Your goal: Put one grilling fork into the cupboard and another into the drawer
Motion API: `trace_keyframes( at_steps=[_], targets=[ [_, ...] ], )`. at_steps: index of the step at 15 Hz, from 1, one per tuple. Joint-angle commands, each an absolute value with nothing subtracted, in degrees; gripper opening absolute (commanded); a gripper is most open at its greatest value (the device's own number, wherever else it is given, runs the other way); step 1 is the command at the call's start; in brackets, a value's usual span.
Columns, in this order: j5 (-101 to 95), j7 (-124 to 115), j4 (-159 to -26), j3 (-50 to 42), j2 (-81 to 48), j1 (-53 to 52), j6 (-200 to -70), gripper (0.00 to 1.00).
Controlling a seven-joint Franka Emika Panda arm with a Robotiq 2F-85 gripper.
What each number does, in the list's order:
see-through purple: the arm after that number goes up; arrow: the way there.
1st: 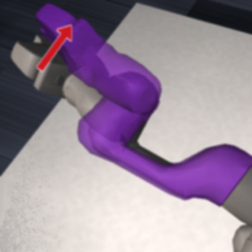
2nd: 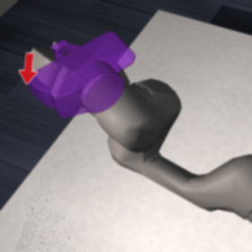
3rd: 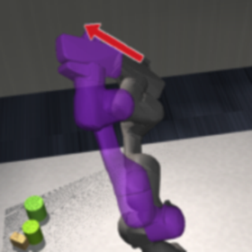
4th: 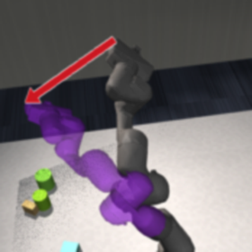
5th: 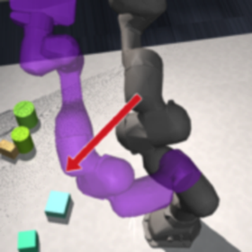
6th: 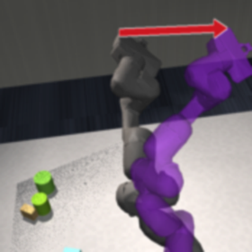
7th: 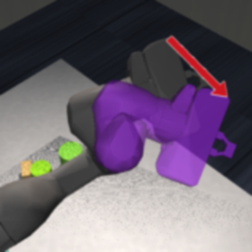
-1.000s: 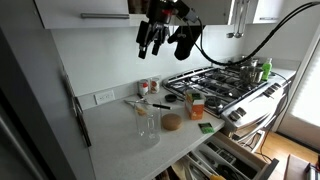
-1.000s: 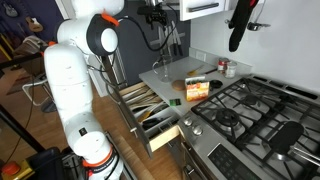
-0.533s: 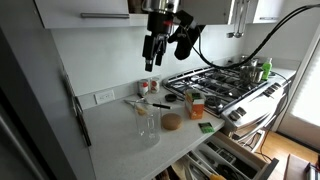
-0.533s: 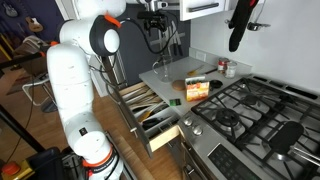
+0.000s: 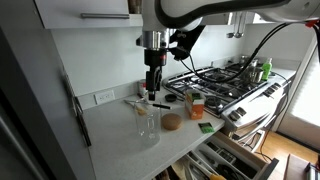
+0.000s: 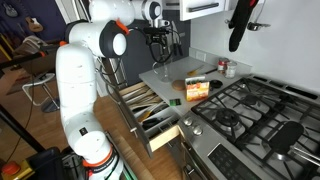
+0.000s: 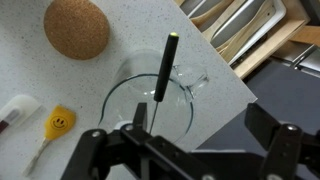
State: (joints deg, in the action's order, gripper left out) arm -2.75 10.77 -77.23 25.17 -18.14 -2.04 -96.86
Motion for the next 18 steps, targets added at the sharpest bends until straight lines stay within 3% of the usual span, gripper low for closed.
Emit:
trace_keyframes(
  at_steps=[1,10,13,15,18],
  targets=[
    [-4.4,10.9,-81.1,24.7,-17.7,-1.9,-101.9,1.0],
    [-4.9,10.9,-83.1,14.1,-18.1,-9.4,-107.4,0.9],
    [-4.5,10.9,-82.9,13.0,-18.4,-10.2,-107.6,0.72],
    [-4.3,11.1,-82.8,12.7,-18.5,-10.4,-107.5,0.53],
    [-4.1,11.3,-82.7,12.4,-18.7,-10.7,-107.6,0.41]
  ],
)
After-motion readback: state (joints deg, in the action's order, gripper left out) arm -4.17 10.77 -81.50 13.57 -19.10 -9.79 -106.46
